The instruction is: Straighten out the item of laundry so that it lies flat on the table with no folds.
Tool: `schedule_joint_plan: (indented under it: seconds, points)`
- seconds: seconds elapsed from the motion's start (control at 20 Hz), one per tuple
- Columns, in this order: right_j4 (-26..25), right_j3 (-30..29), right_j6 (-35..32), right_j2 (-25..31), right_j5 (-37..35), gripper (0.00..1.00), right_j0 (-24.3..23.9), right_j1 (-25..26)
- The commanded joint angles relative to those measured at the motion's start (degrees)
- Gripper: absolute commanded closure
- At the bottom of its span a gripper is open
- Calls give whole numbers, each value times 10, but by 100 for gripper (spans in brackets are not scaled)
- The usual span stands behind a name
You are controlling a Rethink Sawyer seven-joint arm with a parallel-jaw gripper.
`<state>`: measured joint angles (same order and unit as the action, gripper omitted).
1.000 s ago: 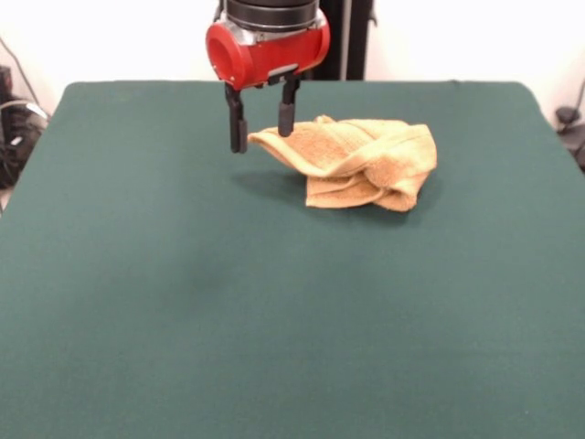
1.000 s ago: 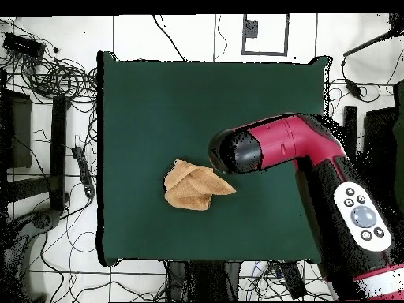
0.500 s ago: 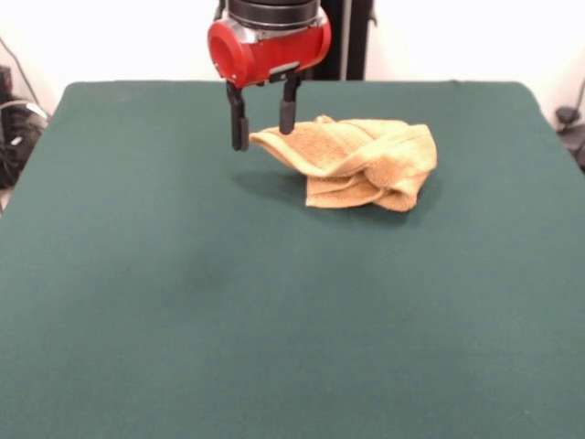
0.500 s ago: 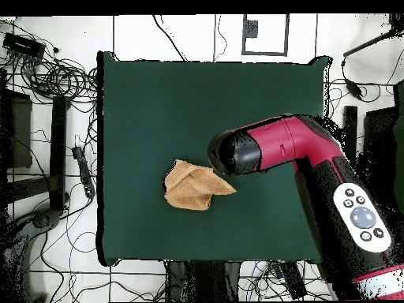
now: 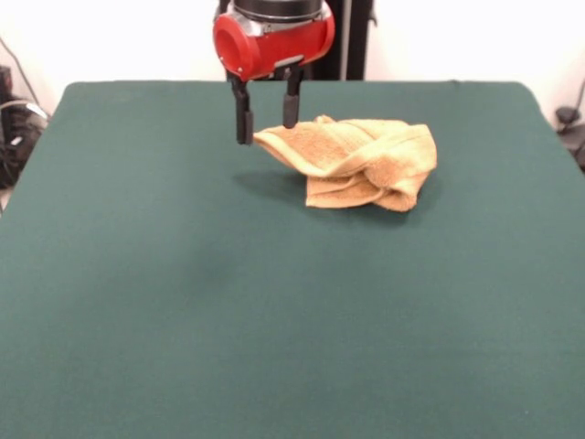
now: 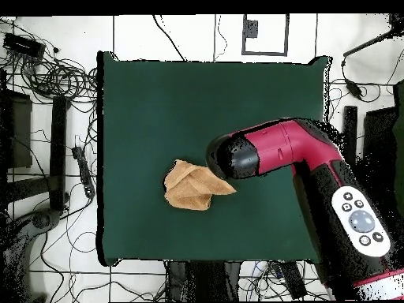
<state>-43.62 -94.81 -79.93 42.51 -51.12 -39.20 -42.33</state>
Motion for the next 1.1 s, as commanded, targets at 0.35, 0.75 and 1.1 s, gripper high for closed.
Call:
schedule_joint_plan:
  seconds: [0.35, 0.75, 1.1]
  points:
    - [22, -71, -51, -24, 33, 0, 35, 8]
    - [21, -78, -55, -31, 43, 0, 37, 7]
    - [24, -71, -46, -32, 41, 0, 38, 13]
